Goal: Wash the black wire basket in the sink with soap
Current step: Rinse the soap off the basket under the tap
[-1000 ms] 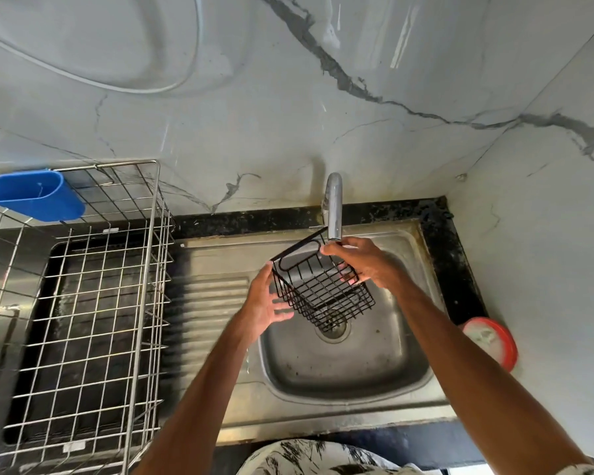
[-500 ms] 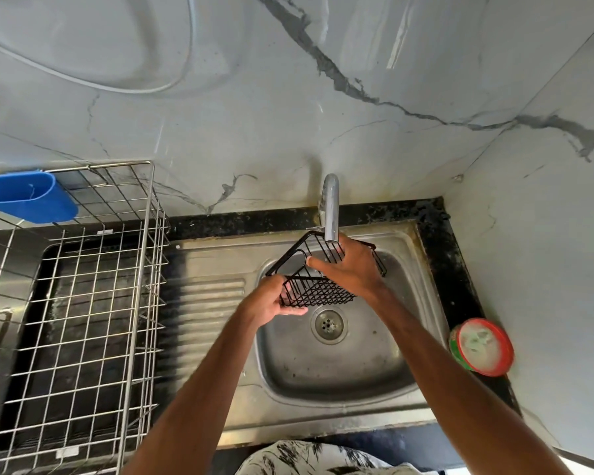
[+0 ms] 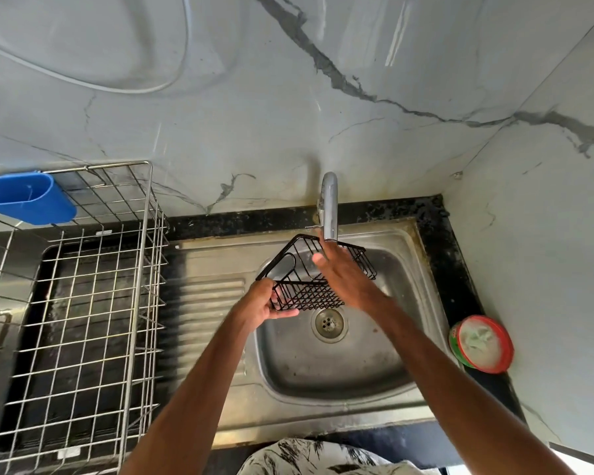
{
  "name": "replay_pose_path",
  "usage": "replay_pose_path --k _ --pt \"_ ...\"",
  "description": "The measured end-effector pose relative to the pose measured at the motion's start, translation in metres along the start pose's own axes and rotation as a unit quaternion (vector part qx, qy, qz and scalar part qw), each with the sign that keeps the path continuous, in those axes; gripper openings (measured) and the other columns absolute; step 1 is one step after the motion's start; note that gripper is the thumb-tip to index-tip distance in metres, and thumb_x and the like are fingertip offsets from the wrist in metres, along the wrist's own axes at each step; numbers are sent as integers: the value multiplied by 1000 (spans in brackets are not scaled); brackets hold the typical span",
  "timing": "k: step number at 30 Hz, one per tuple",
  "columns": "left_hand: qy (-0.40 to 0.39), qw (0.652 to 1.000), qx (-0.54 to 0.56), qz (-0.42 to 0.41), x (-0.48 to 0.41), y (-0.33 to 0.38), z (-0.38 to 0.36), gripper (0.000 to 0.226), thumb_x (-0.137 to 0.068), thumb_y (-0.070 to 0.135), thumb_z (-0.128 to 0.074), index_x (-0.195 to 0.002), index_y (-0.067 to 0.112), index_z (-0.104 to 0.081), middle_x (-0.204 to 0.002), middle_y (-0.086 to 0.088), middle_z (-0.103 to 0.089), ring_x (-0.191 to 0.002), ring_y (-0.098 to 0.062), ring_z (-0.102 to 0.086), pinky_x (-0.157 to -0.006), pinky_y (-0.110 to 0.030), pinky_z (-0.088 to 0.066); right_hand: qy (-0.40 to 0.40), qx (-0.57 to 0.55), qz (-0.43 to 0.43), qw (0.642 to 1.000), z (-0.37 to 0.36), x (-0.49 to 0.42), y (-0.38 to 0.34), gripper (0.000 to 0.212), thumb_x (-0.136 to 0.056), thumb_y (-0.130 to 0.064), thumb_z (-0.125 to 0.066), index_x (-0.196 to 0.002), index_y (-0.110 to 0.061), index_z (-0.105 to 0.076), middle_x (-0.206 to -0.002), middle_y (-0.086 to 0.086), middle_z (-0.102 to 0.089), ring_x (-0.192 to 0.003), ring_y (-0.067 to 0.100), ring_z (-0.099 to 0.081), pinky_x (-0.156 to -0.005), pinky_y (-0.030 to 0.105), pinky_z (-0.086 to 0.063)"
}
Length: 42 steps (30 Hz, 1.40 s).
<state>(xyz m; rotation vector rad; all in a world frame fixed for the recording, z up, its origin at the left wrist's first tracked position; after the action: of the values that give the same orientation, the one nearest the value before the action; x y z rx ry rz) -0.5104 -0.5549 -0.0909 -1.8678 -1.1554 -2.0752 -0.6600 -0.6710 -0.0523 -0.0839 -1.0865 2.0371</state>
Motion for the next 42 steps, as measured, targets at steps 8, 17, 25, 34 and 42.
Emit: replay_pose_path --k 8,17,25,34,42 --pt "1 1000 14 3 1 -3 3 26 -106 10 -42 -101 -6 -62 -91 -29 -75 -95 -48 -74 -58 -45 -65 -35 35 47 998 -11 9 -37 69 -105 -57 -12 -161 -20 5 -169 -3 9 -155 13 13 -124 35 10" --pt "4 999 21 31 -1 7 6 21 -109 21 -40 -105 4 -50 -127 -34 -54 -77 -59 -69 -46 -37 -62 -19 11 -19 1000 15 -8 -11 53 -109 -47 -20 -158 -26 -27 -158 16 -39 -147 32 -33 -117 45 -30" --pt "-56 993 82 57 9 19 -1 6 -104 12 -47 -98 12 -45 -147 -46 -29 -77 -66 -67 -46 -36 -62 -89 -60 -165 980 25 -43 -5 49 -112 -35 -22 -143 -3 -41 -136 26 -53 -114 30 -56 -105 50 -44" --pt "-37 995 85 35 8 19 -10 16 -102 7 -39 -116 6 -47 -149 -42 -29 -76 -65 -68 -51 -40 -63 110 -118 -109 981 14 -32 -36 32 -105 -43 -47 -104 -14 -61 -68 1 -52 -39 -2 -46 -38 15 -39" --pt "-36 997 63 18 28 7 1 10 -106 18 -42 -101 10 -44 -124 -35 -50 -81 -62 -69 -49 -39 -63 53 -125 -33 990 13 -17 -32 71 -102 -61 -29 -141 -7 -55 -86 12 -65 -70 8 -58 -73 38 -51"
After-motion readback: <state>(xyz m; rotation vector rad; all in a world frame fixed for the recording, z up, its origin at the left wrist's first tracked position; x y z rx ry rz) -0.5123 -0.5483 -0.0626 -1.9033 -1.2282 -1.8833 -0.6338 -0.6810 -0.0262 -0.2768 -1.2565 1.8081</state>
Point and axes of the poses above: each hand's wrist, its own x-axis away from the middle knuckle, its own z-axis out of the back of the hand, y = z × x, the point moved 4 cm from there along -x, towards the middle knuckle
